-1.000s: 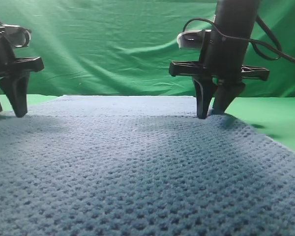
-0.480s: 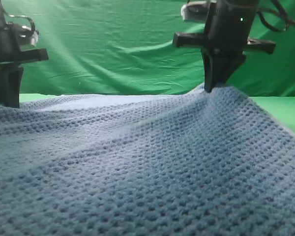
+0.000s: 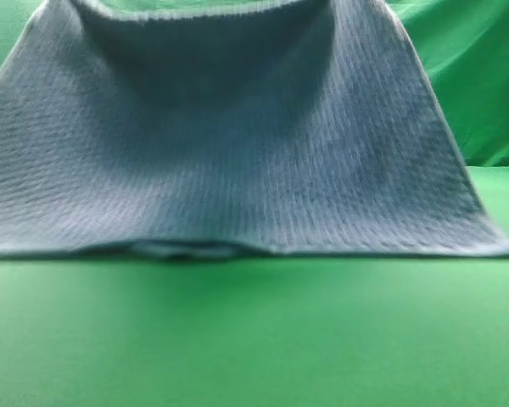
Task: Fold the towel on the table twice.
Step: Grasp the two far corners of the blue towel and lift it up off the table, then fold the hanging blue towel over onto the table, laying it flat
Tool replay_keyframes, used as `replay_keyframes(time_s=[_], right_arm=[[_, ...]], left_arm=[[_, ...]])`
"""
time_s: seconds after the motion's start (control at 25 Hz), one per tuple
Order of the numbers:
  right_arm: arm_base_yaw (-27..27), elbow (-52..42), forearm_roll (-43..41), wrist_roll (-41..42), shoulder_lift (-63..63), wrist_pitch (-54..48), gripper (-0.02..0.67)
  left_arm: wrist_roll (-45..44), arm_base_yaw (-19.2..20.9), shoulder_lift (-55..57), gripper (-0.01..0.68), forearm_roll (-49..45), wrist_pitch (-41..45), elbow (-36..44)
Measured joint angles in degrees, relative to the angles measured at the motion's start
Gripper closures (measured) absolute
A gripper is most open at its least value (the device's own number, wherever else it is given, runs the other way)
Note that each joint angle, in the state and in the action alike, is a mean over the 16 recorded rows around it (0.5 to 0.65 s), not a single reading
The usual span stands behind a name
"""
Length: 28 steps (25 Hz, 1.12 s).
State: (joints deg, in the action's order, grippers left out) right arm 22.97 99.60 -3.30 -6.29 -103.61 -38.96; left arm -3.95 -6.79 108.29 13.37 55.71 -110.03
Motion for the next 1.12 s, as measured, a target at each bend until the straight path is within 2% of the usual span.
replay_keyframes(time_s=[0.28, 0.56, 0.84, 1.12], right_arm=[[-1.54, 14.96, -0.33, 1.26, -2.52, -0.85, 0.649], [-2.35, 22.05, -1.56, 2.79, -4.71, -6.30, 0.649], [-2.39, 20.24, -3.23, 3.11, -4.22, -14.28, 0.649], [-2.39, 11.78, -4.13, 2.52, -0.16, -17.17, 0.649]], left_arm=[[0.15, -0.25, -0.37, 0.673, 2.73, -5.13, -9.65], [0.15, -0.39, -0.37, 0.673, 4.14, -6.42, -12.30], [0.15, -0.39, -0.58, 0.673, 4.28, -1.98, -12.41], [0.15, -0.44, -2.91, 0.673, 4.38, 1.25, -8.67]])
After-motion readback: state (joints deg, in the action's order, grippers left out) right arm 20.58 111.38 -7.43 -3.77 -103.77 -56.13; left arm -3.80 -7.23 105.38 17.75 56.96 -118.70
